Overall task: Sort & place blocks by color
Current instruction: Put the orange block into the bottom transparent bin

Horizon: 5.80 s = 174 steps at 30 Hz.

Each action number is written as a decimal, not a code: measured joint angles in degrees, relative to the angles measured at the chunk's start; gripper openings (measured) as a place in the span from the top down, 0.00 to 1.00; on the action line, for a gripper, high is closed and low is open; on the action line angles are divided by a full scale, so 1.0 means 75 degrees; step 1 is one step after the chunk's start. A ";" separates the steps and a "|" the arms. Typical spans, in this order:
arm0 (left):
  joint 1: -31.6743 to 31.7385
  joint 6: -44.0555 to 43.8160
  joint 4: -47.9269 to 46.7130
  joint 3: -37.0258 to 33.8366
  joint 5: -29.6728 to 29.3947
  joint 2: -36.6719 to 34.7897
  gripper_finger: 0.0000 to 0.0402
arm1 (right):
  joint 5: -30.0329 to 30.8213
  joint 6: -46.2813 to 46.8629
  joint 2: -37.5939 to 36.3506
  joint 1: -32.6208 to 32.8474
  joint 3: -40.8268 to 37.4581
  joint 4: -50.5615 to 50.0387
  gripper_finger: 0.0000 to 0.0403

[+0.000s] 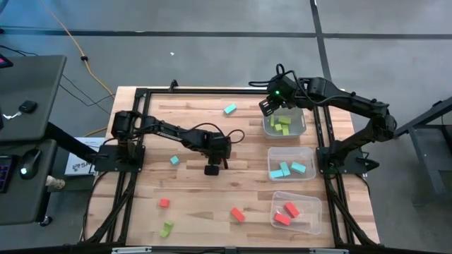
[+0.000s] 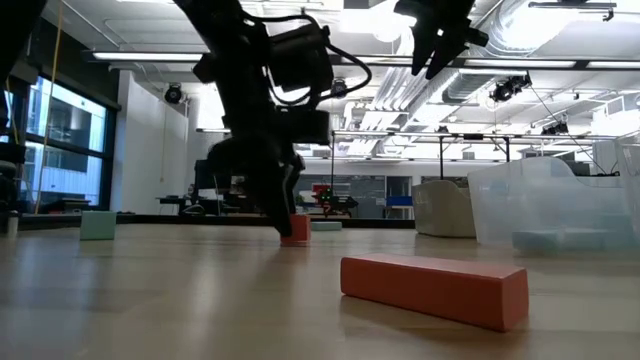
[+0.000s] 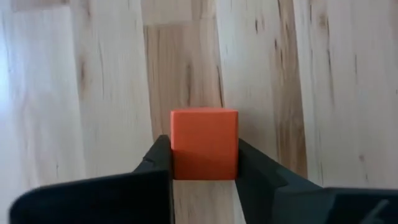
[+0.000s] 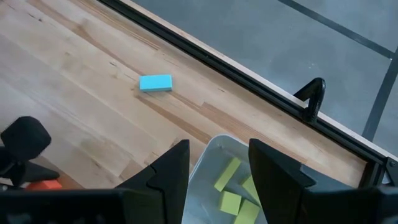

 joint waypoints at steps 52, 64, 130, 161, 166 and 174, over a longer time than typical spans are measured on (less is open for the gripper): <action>0.0939 0.0510 0.0602 0.0864 -0.2255 -0.3691 0.98 | -0.3805 0.0089 0.0003 0.0003 0.0067 0.3510 0.48; 0.0766 0.0946 0.0851 0.0864 -0.2274 -0.3643 0.98 | -0.3995 0.1495 0.0568 0.0065 0.0073 0.3606 0.42; 0.0713 0.1924 0.0580 0.0864 -0.2043 -0.3311 0.71 | -0.4022 0.1659 0.1629 0.0474 0.0073 0.3326 0.71; 0.0726 -0.0789 0.0018 0.0864 -0.2457 -0.3311 0.65 | -0.2943 0.2379 0.1617 0.4765 -0.0009 -0.1255 0.71; 0.0702 -0.1936 -0.0049 0.0864 -0.1568 -0.3312 0.65 | -0.2769 0.2997 0.1617 0.5677 -0.0009 -0.1288 0.71; 0.0349 -0.3682 -0.0668 0.0864 -0.1052 -0.3314 0.65 | -0.2369 0.4077 0.1617 0.6922 -0.0029 -0.1282 0.71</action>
